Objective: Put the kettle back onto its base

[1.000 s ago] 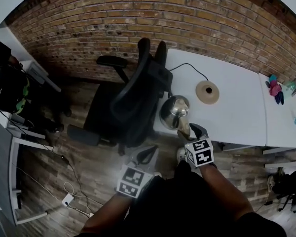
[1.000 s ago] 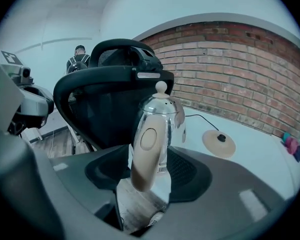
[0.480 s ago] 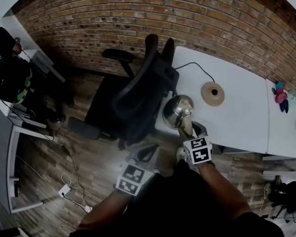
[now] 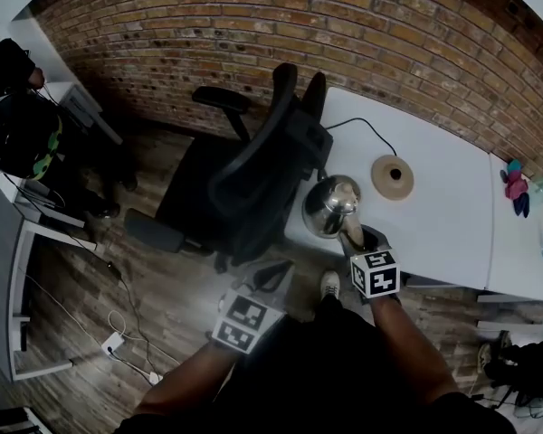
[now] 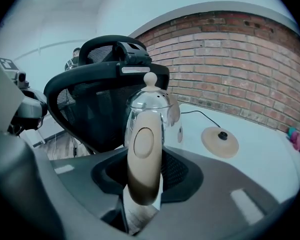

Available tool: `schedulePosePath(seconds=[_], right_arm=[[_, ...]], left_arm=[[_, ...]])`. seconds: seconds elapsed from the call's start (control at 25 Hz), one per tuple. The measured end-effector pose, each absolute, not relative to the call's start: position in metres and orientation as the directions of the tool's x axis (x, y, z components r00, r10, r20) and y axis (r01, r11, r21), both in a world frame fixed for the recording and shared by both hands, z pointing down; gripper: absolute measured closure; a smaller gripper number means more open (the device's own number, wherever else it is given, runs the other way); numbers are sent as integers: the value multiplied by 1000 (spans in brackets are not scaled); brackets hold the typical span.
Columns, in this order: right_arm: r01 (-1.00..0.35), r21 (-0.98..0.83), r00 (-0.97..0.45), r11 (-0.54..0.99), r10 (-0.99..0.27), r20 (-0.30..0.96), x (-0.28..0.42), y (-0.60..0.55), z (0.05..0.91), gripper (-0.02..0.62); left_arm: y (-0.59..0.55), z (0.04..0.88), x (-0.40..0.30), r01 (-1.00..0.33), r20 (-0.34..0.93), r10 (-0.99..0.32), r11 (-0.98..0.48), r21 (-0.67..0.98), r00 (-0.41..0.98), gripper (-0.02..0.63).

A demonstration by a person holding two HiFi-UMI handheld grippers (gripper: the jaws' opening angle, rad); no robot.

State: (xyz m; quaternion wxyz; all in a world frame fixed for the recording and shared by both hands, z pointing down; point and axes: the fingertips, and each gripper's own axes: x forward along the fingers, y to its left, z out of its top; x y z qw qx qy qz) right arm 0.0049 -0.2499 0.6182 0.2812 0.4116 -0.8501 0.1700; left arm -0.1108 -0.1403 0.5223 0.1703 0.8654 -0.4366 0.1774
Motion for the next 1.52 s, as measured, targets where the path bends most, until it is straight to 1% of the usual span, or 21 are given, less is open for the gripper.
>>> schedulePosePath(seconds=[0.08,0.68,1.52], right_arm=[[-810,-80,-502,581,-617,606,11,-254,614,448],[-838,-124,-507,532,-674,538,33,-270,577,468],[-863,-144,-493,485,-739,459,69,-310,538,472]], left_arm=[[-142,522,-110,-817,452,-697,-560,140,556,606],[-156,518,-101,-821,441,-709,-554,135,551,606],[-183,517,-82,-818,435,-705,-555,153,560,606]])
